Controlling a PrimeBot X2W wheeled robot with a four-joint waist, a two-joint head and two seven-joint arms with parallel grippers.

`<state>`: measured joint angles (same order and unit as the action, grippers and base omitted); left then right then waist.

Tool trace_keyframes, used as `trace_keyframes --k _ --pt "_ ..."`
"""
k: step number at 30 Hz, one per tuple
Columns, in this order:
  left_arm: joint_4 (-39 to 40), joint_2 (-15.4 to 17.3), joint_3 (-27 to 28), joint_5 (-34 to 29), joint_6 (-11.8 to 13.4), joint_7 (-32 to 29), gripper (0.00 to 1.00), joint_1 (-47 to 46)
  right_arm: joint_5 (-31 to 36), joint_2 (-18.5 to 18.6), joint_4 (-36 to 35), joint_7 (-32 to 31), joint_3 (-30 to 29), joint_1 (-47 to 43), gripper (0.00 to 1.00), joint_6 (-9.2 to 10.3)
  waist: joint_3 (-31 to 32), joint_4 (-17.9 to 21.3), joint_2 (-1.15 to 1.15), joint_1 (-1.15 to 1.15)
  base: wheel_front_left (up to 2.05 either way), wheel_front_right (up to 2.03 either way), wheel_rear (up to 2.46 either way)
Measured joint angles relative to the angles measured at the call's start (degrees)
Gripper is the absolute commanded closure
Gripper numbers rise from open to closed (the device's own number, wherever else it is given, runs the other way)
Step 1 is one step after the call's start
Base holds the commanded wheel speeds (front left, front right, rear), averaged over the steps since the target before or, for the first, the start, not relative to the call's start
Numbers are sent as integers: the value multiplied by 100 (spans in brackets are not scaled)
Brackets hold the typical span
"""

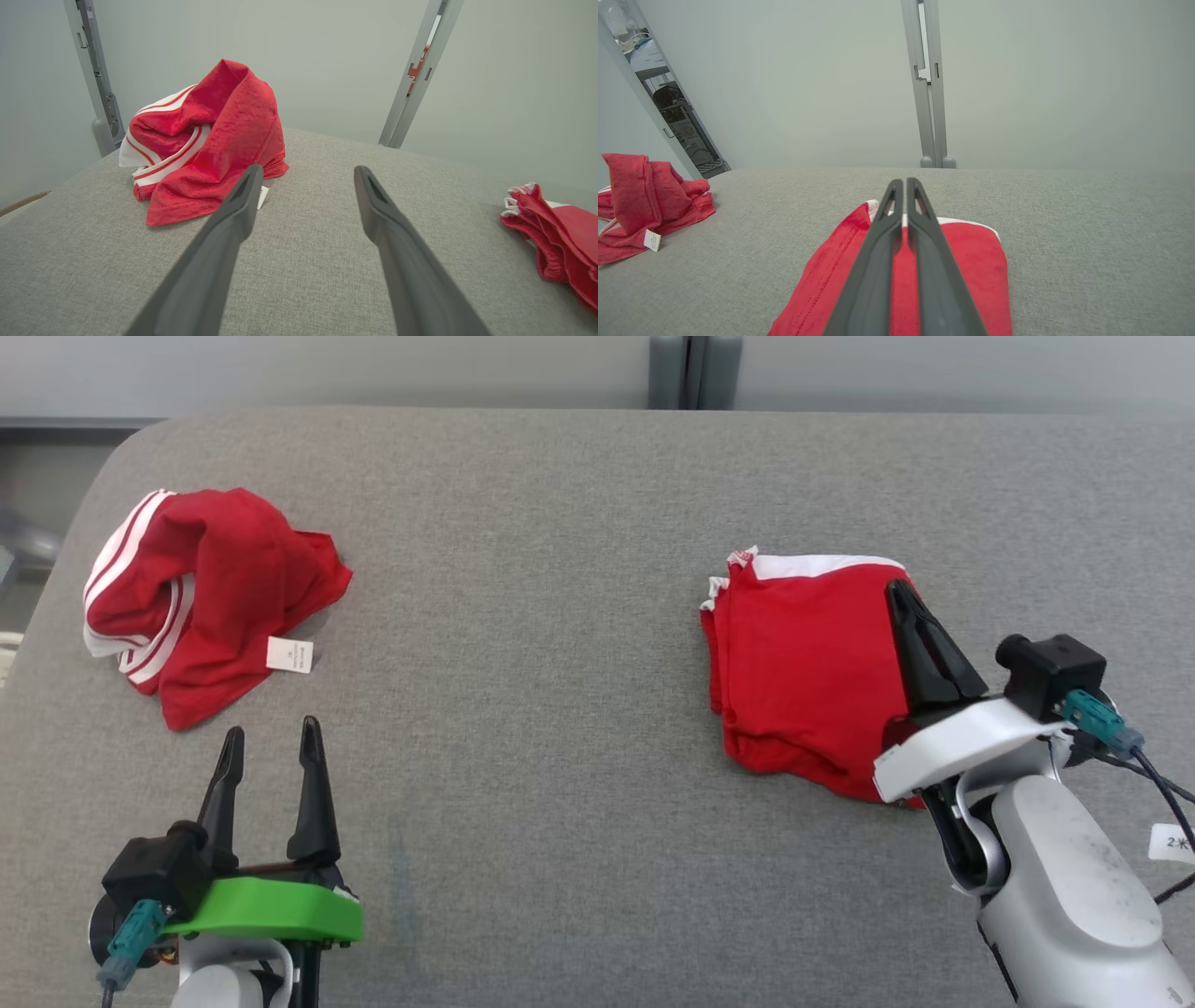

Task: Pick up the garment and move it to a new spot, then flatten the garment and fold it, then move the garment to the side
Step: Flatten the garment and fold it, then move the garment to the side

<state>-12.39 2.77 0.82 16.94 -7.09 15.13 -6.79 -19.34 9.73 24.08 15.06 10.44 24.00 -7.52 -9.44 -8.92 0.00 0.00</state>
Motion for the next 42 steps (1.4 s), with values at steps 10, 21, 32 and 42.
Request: trace_keyframes --k 10,21,32,42 --pt "-53 1 255 -220 -23 0 0 398 82 104 -565 -1 -379 -1000 0 0 552 446 0 0 0 0 0" --pt "-43 2 320 -338 -30 0 0 722 315 -60 -1016 -1 -612 -1829 0 0 1079 635 0 0 0 0 0" --pt "80 70 353 -547 -31 -1 0 986 522 -318 -1147 -1 -760 -2259 0 0 1294 555 0 0 0 0 0" --pt "87 88 356 -591 -32 0 0 1042 631 -442 -1128 -1 -833 -2459 0 0 1359 496 0 0 0 0 0"
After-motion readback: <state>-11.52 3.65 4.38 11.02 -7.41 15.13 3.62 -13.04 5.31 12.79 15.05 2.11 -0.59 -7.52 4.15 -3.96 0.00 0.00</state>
